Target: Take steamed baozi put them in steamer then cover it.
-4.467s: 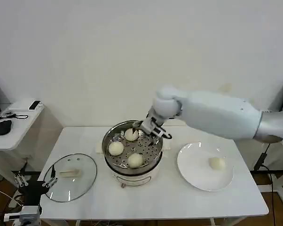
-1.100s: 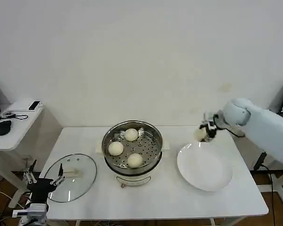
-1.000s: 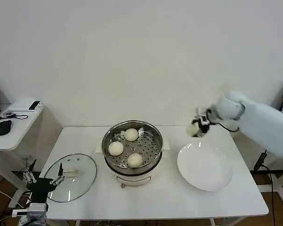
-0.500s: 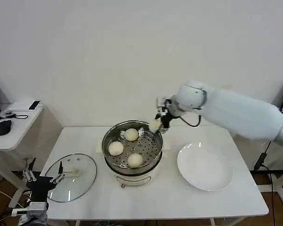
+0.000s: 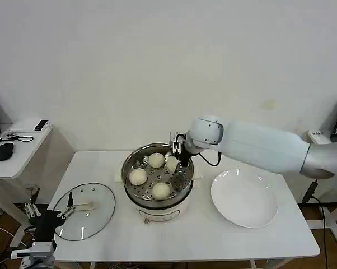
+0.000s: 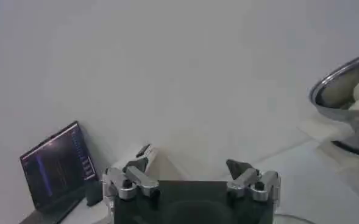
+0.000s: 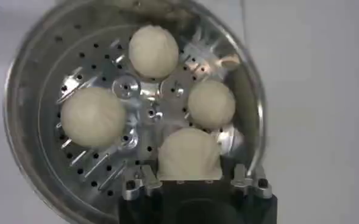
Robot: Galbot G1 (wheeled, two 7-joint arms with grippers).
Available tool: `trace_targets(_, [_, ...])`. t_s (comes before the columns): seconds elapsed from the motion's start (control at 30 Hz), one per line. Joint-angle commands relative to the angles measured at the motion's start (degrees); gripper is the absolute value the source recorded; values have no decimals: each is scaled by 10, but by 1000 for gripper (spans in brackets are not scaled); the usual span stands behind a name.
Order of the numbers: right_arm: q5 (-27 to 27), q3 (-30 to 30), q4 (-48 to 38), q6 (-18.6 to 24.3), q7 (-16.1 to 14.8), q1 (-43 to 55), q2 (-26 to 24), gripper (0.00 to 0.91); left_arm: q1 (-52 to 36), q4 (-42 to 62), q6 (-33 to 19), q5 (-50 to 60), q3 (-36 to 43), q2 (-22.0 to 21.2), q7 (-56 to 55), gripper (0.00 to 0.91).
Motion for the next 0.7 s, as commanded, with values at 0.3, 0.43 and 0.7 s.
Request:
trace_targets(0.3, [-6, 27, -5, -11, 35, -41, 7, 907, -1, 4, -1, 0, 1, 1, 0, 907])
trace_targets(0.43, [-19, 61, 21, -1, 61, -45, -10, 907, -1, 3, -1, 0, 1, 1, 0, 907])
trace_targets(0.7, [-17, 142, 120, 8, 162, -78, -74, 907, -4, 2, 0, -4, 2, -1, -2, 907])
